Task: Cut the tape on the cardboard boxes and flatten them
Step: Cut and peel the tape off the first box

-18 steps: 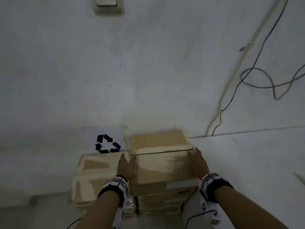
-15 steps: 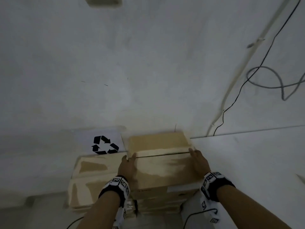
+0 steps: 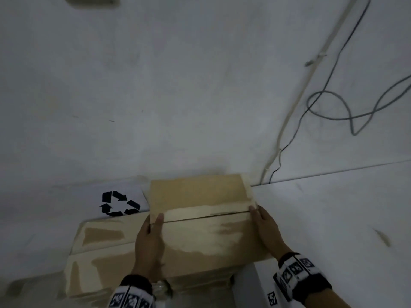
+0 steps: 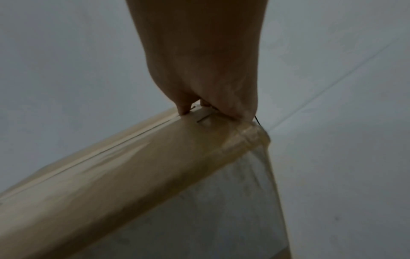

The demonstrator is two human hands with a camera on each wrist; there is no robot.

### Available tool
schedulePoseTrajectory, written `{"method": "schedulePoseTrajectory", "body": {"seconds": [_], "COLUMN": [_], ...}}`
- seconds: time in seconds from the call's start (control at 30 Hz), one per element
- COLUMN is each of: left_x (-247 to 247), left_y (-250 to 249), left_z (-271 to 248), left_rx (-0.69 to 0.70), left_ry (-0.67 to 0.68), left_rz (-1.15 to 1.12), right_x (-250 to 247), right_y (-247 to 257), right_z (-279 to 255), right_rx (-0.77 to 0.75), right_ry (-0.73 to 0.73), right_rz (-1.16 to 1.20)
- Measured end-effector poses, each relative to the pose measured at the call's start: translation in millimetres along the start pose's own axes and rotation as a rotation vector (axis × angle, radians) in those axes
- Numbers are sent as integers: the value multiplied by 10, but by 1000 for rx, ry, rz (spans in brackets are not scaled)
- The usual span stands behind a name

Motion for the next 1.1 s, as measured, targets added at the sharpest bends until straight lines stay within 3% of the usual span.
{"method": "schedulePoseTrajectory", "body": {"seconds": [0.1,0.23,0.37,0.5,0.67,0.87,0.97,1.1], "left_x": [126,415,787,1264,1879,2310,2536,2830], "left_y": [-359,-526,-388,-191,-137,-264,-284,-248], "left_z": [-485,-976,-1195,-1363,-1750,-2089,-2093,-2005], "left_rx": [99,230,287,396,312,66,-151,-123], "left_ry": [1,111,244,251,335,626,688,724], "left_rz": [-131,-209,-139,39,-46,-252,-320,-321], "right_x": [-355,-1006,-1700,-2217,-2619,-2917,-3018,-3134], "right_y": [57,10,-365,-769,-1139,-1516,-1587,-1664], "right_z": [-238,-497,-737,-1018,-1254,-1411,-1407,-1264], "right_rx": [-72,-86,-104,-117,-94,-141,-109,-62], "right_ry": [-47,-148,-249,-308,-310,-340,-400,-461], "right_rz": [139,254,182,217,309,261,391,543]}}
Point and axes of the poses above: each hand's wrist, its own z-axis towards the middle knuckle, its own x-axis out of the palm, y = z × x, the point moved 1 cm from there along z, towards the middle knuckle, and after that the axes turned 8 degrees about -z, right-handed, at the moved point
